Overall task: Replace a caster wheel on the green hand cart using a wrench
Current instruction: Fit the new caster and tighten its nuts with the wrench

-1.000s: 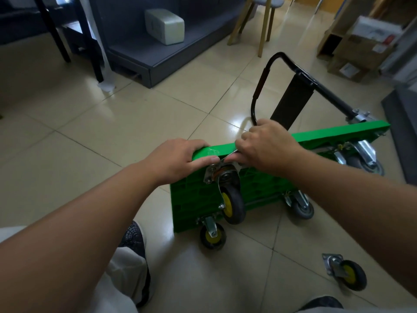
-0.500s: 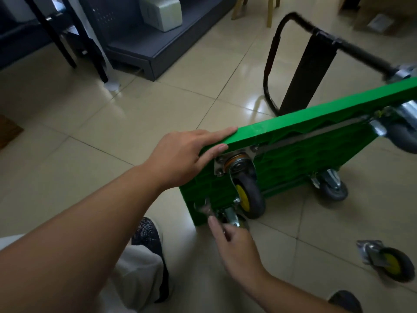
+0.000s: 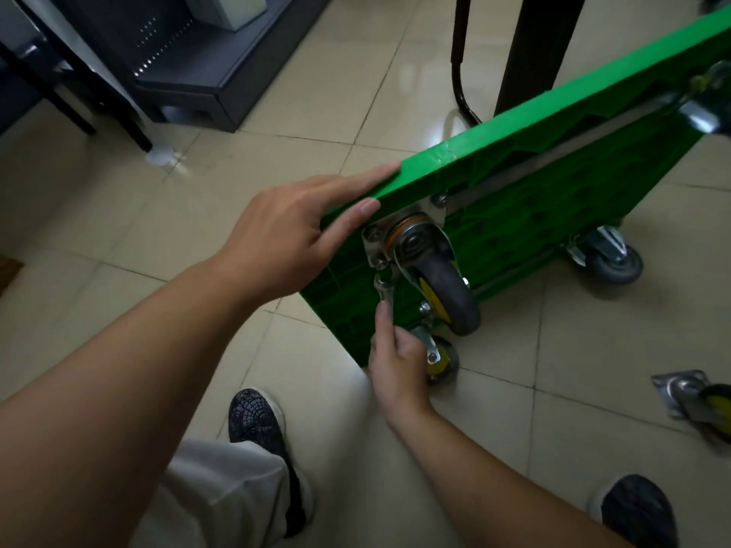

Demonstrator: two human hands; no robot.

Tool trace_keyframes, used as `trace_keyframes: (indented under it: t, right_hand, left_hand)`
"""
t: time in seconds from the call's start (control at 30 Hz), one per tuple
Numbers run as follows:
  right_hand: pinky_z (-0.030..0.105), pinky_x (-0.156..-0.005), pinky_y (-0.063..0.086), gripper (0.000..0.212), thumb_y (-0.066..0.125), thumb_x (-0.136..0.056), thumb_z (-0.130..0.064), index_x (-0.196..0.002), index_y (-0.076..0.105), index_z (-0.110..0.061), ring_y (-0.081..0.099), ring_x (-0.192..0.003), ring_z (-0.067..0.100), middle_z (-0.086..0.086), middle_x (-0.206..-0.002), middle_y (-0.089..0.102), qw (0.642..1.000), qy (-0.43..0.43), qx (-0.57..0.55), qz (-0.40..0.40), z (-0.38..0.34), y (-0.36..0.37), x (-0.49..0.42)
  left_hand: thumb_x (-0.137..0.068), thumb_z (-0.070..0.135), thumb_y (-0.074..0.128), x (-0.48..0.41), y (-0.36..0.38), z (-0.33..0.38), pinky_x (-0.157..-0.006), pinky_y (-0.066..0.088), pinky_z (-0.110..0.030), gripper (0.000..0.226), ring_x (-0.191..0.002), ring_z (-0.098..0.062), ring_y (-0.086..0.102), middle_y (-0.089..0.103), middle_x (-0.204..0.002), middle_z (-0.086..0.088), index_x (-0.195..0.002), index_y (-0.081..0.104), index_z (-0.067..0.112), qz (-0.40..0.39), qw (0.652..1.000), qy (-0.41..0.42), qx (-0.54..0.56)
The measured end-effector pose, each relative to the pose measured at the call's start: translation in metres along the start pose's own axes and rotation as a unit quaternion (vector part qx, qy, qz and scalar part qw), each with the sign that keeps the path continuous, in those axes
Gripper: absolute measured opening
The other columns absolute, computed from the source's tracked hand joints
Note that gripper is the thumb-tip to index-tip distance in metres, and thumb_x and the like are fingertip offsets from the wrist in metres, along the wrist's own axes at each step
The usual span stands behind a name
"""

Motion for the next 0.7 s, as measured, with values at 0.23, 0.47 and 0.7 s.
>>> trace_keyframes:
  t: [0.23, 0.47, 0.7]
  right_hand:
    - [0.035, -0.053, 0.027, 0.071, 0.039, -0.079, -0.086, -0.058, 0.032, -0.019, 0.031, -0.050, 0.016, -0.002, -0.050, 0.031, 0.998, -0.033, 0.045, -0.020, 0.003, 0.007, -0.027]
    - [0.028, -0.051, 0.026, 0.058, 0.038, -0.092, -0.063, -0.057, 0.037, -0.017, 0.033, -0.051, 0.016, 0.000, -0.050, 0.035, 0.998, -0.032, -0.035, 0.031, 0.003, 0.036, -0.025]
    - [0.016, -0.042, 0.041, 0.062, 0.035, -0.086, -0.068, -0.076, 0.052, -0.009, 0.047, -0.045, 0.022, 0.008, -0.049, 0.046, 0.975, 0.099, -0.184, 0.082, -0.005, 0.083, -0.008]
  left_hand:
    - [-0.106, 0.052, 0.040, 0.000, -0.001, -0.002, -0.086, 0.055, -0.045, 0.043, -0.115, -0.013, 0.064, 0.065, -0.134, 0.014, -0.148, 0.043, 0.051, 0.006, 1.000, -0.013, 0.015]
    - [-0.106, 0.051, 0.040, 0.001, -0.001, -0.002, -0.086, 0.055, -0.043, 0.043, -0.117, -0.011, 0.064, 0.063, -0.137, 0.017, -0.148, 0.044, 0.050, 0.006, 0.999, -0.023, 0.022]
    - [-0.106, 0.052, 0.038, 0.001, -0.001, -0.001, -0.082, 0.055, -0.043, 0.044, -0.113, -0.013, 0.064, 0.063, -0.137, 0.016, -0.149, 0.041, 0.051, 0.000, 1.000, -0.026, 0.016]
Point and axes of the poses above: each hand's wrist, its own x-axis away from the middle knuckle, its own y-axis out of the palm, z = x × y, the point moved 4 cm from there along -x, towards the middle knuckle
